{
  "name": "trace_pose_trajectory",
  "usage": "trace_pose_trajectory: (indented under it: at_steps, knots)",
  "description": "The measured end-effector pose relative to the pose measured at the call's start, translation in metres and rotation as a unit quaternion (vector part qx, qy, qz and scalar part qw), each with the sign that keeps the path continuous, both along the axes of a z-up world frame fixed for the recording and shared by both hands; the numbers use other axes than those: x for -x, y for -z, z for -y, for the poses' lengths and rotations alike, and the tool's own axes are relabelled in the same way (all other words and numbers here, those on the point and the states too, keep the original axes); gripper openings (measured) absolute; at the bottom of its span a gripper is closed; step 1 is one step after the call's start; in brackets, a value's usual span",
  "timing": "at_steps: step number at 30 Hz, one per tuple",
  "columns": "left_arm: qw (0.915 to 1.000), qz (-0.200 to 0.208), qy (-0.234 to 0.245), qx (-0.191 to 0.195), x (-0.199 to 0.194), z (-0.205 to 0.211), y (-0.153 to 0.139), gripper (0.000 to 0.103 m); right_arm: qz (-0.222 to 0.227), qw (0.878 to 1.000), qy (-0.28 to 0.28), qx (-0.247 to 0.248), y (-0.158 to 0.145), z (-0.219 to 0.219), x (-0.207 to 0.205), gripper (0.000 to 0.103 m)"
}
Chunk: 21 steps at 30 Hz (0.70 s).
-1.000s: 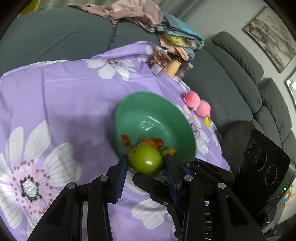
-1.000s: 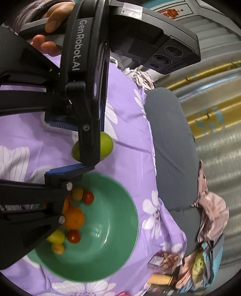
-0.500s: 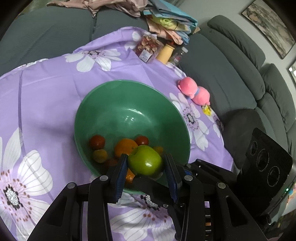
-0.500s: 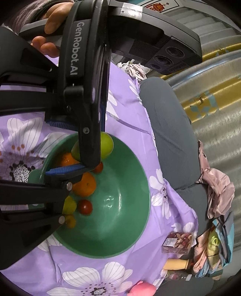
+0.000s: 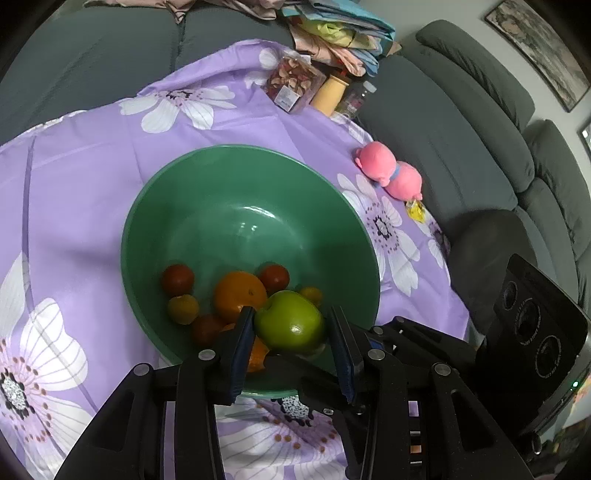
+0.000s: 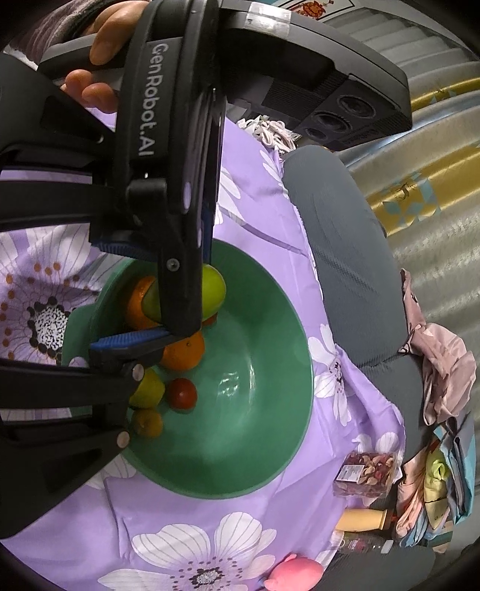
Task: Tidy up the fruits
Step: 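Open the left tool to drop the green plum into the bowl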
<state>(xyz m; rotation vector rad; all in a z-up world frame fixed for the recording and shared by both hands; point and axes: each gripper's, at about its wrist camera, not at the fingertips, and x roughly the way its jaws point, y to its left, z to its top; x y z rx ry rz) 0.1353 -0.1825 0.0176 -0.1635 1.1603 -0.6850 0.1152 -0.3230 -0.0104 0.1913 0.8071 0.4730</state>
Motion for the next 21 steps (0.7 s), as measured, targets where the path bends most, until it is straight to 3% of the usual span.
trace_pose_trajectory:
  at_steps: [15, 18, 20, 21]
  knots:
    - [0.9998, 0.007, 0.003, -0.017, 0.002, 0.007, 0.000, 0.039, -0.008, 1.000, 0.017, 0.023, 0.001, 0.004, 0.001, 0.036]
    - [0.9993, 0.020, -0.006, -0.032, 0.004, 0.005, -0.004, 0.055, -0.006, 0.999, 0.023, 0.028, -0.001, 0.005, 0.001, 0.040]
    - [0.9981, 0.036, -0.013, -0.048, 0.007, 0.001, -0.010, 0.072, -0.004, 0.999, 0.031, 0.038, -0.003, 0.006, 0.002, 0.059]
    - [0.9976, 0.042, -0.015, -0.053, 0.008, -0.002, -0.012, 0.074, -0.003, 0.999, 0.034, 0.042, -0.004, 0.006, 0.003, 0.063]
